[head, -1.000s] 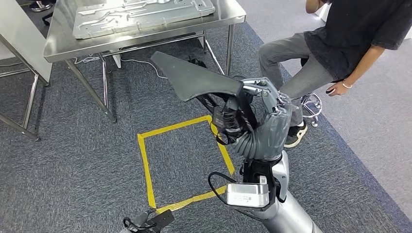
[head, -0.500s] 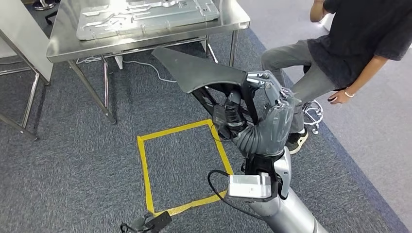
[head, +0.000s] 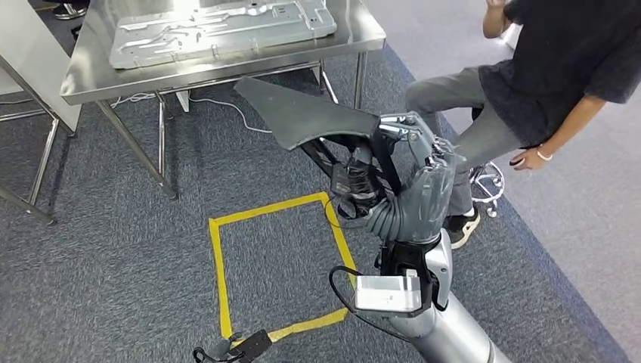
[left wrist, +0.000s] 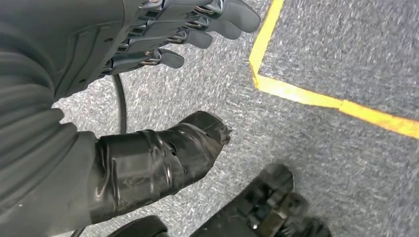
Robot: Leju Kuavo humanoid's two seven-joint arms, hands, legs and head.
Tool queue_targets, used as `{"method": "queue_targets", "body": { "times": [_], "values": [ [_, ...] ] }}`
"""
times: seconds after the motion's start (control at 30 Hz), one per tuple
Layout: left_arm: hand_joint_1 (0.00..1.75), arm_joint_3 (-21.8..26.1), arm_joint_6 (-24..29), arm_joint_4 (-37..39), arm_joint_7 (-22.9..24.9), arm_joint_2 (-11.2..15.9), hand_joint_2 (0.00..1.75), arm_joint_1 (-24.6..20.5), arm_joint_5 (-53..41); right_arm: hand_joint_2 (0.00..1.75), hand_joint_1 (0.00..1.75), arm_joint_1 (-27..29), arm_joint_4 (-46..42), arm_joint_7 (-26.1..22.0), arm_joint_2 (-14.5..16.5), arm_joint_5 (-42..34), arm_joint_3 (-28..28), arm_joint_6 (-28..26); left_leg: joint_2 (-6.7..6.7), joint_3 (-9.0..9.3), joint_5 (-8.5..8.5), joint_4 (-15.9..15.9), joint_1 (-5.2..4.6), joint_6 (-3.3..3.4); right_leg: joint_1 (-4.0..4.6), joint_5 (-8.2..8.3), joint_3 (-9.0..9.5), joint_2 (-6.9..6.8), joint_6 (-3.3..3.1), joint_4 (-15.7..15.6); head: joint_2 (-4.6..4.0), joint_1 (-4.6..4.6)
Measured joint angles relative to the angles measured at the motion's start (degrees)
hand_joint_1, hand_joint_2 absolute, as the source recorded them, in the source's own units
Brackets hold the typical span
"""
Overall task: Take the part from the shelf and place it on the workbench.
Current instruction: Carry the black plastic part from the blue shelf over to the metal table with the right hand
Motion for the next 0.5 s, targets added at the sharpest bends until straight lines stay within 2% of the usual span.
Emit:
{"method": "queue_targets", "body": {
  "times": [0.07, 0.13, 0.2, 0.23, 0.3, 0.33, 0.37, 0.4, 0.43, 0.47, 0.5],
  "values": [
    [0.00, 0.20, -0.03, 0.05, -0.04, 0.01, 1.75, 0.02, 0.02, 1.75, 1.75, -0.07, 0.08, 0.06, -0.01, -0.27, 0.03, 0.00, 0.07, 1.03, -0.55, -2.01, -0.48, 0.35, -0.07, -0.11, 0.19, -0.13, 0.49, -0.60, 0.00, 0.05],
    [0.00, 0.43, 0.03, 0.11, -0.14, -0.02, 1.75, 0.19, 0.00, 1.75, 1.75, -0.13, 0.11, 0.26, -0.03, -0.58, 0.04, -0.01, -0.02, 1.97, -0.86, -3.69, -0.24, 0.36, -0.06, -0.27, 0.54, -0.30, 1.10, -1.15, 0.01, -0.01],
    [0.00, 0.69, 0.32, 0.24, -0.37, -0.05, 1.75, 0.32, -0.08, 1.75, 1.75, -0.35, 0.16, 0.39, -0.07, -0.70, 0.06, -0.02, -0.09, 3.41, -0.96, -5.06, 0.23, 0.48, -0.05, -1.33, -0.42, -0.35, 1.67, 1.12, 0.01, 0.11],
    [0.00, 0.78, 0.40, 0.30, -0.64, -0.05, 1.75, 0.32, -0.14, 1.75, 1.75, -0.41, 0.22, 0.46, -0.11, -0.68, 0.08, -0.02, -0.13, 4.04, -1.15, -5.41, 0.32, 0.60, -0.21, -2.31, -2.14, -0.33, 1.88, 4.10, 0.00, 0.20],
    [0.00, 0.85, 0.03, 0.35, -1.56, -0.01, 1.75, 0.33, -0.22, 1.75, 1.75, -0.32, 0.44, 0.61, -0.23, -0.61, 0.18, -0.02, -0.21, 4.86, -1.83, -5.49, 0.33, 0.82, -0.46, -4.03, -7.04, -0.30, 2.26, 11.35, 0.00, 0.28],
    [0.00, 0.87, -0.34, 0.38, -2.22, 0.09, 1.75, 0.47, -0.23, 1.75, 1.75, -0.15, 0.60, 0.69, -0.33, -0.54, 0.26, -0.02, -0.29, 5.29, -2.26, -5.44, 0.35, 0.75, -0.61, -3.73, -9.00, -0.30, 2.44, 13.43, 0.00, 0.34],
    [0.00, 0.90, -0.69, 0.40, -2.83, 0.23, 1.75, 0.72, -0.22, 1.75, 1.75, 0.00, 0.76, 0.71, -0.40, -0.48, 0.36, -0.02, -0.43, 5.80, -2.72, -5.36, 0.38, 0.63, -0.78, -2.34, -10.02, -0.31, 2.58, 13.55, 0.00, 0.37],
    [0.00, 0.92, -0.93, 0.42, -3.32, 0.38, 1.75, 0.98, -0.20, 1.75, 1.75, 0.11, 0.90, 0.69, -0.45, -0.44, 0.44, -0.02, -0.63, 6.40, -3.24, -5.24, 0.42, 0.46, -0.95, 0.13, -9.89, -0.30, 2.69, 11.44, 0.00, 0.38],
    [0.00, 0.93, -1.06, 0.44, -3.68, 0.51, 1.75, 1.19, -0.17, 1.75, 1.75, 0.17, 1.00, 0.67, -0.48, -0.40, 0.49, -0.02, -0.84, 7.00, -3.80, -5.05, 0.47, 0.24, -1.12, 2.99, -8.89, -0.21, 2.75, 7.79, 0.00, 0.39],
    [0.00, 0.95, -1.10, 0.48, -3.90, 0.62, 1.75, 1.29, -0.13, 1.75, 1.75, 0.21, 1.10, 0.63, -0.50, -0.39, 0.53, -0.02, -1.04, 7.34, -4.35, -4.84, 0.47, -0.06, -1.24, 4.96, -7.61, 0.22, 2.77, 4.44, 0.00, 0.40],
    [0.00, 0.98, -1.10, 0.51, -3.99, 0.72, 1.75, 1.26, -0.09, 1.75, 1.75, 0.22, 1.16, 0.60, -0.51, -0.37, 0.57, -0.02, -1.27, 7.46, -4.81, -4.54, 0.46, -0.41, -1.29, 5.99, -6.45, 0.67, 2.67, 1.57, 0.01, 0.36]
  ]
}}
